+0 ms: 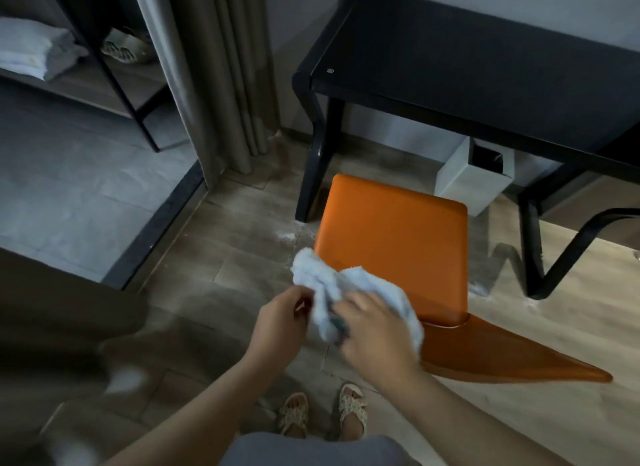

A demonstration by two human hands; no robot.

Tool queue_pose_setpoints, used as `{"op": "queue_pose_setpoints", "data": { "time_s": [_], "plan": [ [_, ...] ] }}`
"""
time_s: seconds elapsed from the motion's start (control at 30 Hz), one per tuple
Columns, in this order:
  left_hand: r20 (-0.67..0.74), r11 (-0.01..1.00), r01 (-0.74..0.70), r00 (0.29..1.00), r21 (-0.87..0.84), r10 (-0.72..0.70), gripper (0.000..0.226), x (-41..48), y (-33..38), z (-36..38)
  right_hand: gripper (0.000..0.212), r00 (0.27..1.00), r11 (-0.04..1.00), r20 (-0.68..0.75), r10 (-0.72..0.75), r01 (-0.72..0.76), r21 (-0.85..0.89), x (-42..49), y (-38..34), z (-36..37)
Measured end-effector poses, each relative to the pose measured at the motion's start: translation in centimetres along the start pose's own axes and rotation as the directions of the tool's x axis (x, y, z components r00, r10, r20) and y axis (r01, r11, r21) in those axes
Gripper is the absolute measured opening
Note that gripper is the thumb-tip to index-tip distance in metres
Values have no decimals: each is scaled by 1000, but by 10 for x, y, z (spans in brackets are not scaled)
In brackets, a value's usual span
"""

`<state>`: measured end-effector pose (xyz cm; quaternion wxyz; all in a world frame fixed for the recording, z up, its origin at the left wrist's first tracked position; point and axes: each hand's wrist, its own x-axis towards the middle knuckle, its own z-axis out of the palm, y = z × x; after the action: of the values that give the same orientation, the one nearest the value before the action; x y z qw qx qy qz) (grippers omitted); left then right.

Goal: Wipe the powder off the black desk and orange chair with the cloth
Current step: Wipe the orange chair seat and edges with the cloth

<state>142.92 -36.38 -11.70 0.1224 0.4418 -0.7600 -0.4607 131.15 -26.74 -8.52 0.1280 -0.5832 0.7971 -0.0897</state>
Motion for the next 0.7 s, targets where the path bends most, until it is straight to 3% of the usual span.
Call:
{"op": "queue_pose_setpoints", "data": {
  "time_s": [0.1, 0.17, 0.23, 0.33, 0.4, 0.5, 0.6, 0.7],
  "plan": [
    [63, 994, -62, 996, 90, 57, 34, -2, 3, 1, 21, 1000, 999, -12, 6, -7, -44, -50, 46, -12],
    [69, 961, -196, 980, 194, 186, 29, -8, 6, 2, 27, 998, 996, -43, 53, -56, -71, -56, 51, -5],
    [109, 876, -374, 927, 304, 358, 26, -15, 9, 5, 34, 984, 987, -87, 156, -158, -17, -42, 33, -1],
    [199, 758, -486, 873, 434, 446, 28, -14, 16, 6, 33, 980, 989, -141, 141, -144, -11, -30, 17, 2],
    [261, 742, -498, 867, 448, 424, 24, -9, 19, 6, 36, 987, 996, -137, 84, -85, 0, -47, 38, -3],
    [323, 693, -520, 854, 499, 408, 22, -4, 23, 7, 38, 995, 993, -14, 98, -99, -58, -83, 87, -20],
    [408, 601, -576, 817, 555, 407, 27, -6, 32, 22, 17, 965, 975, 149, 218, -223, 21, -94, 118, -33],
    [493, 490, -578, 815, 653, 304, 35, -6, 46, 53, 12, 976, 980, 125, 178, -187, 66, -69, 92, -20]
  ]
}}
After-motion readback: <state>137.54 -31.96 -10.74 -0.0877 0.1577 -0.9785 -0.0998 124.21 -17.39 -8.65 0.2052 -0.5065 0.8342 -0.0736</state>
